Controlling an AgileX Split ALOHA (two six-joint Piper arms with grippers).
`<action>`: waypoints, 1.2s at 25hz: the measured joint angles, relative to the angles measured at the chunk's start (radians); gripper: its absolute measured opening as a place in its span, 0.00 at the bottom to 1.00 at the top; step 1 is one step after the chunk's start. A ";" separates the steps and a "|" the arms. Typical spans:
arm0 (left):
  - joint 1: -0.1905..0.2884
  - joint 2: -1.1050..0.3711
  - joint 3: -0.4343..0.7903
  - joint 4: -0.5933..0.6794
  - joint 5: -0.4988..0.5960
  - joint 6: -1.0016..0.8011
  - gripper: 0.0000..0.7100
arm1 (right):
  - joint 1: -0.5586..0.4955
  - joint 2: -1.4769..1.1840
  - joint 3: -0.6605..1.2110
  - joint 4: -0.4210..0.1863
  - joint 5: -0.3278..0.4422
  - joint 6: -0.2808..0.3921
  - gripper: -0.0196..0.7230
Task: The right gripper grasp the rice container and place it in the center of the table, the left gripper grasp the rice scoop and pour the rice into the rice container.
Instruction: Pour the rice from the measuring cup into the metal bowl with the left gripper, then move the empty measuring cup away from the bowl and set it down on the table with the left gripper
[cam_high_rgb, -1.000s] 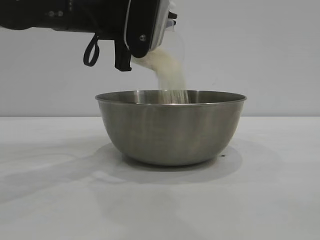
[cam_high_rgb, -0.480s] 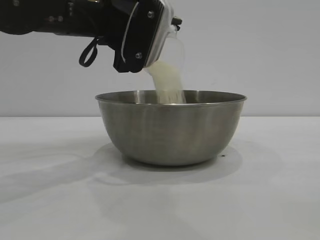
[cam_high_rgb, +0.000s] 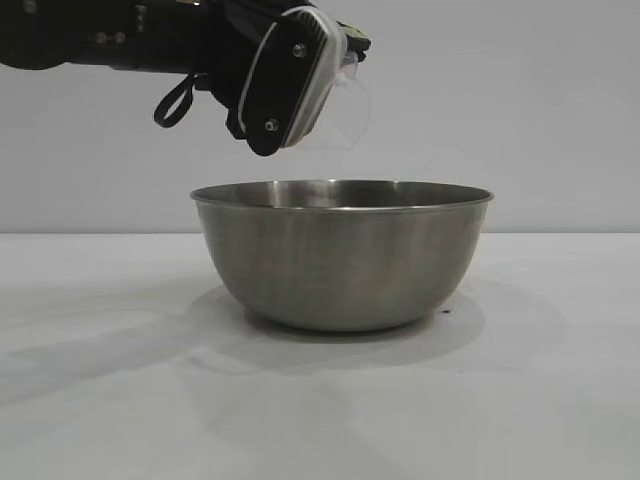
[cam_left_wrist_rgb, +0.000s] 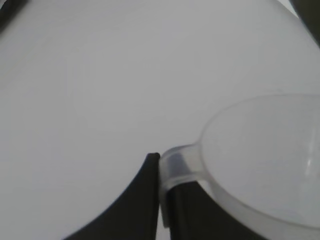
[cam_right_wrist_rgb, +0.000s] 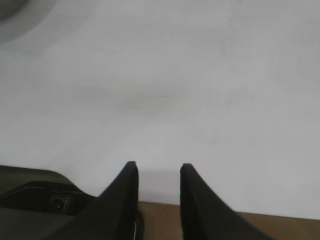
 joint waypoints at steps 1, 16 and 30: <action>0.000 0.000 0.000 0.000 0.000 0.000 0.00 | 0.000 0.000 0.000 0.000 0.000 0.000 0.31; 0.000 -0.016 0.000 -0.091 -0.004 -0.602 0.00 | 0.000 0.000 0.000 0.000 0.000 0.000 0.31; 0.000 -0.087 0.008 -0.388 -0.004 -1.171 0.00 | 0.000 0.000 0.000 0.000 0.000 0.000 0.31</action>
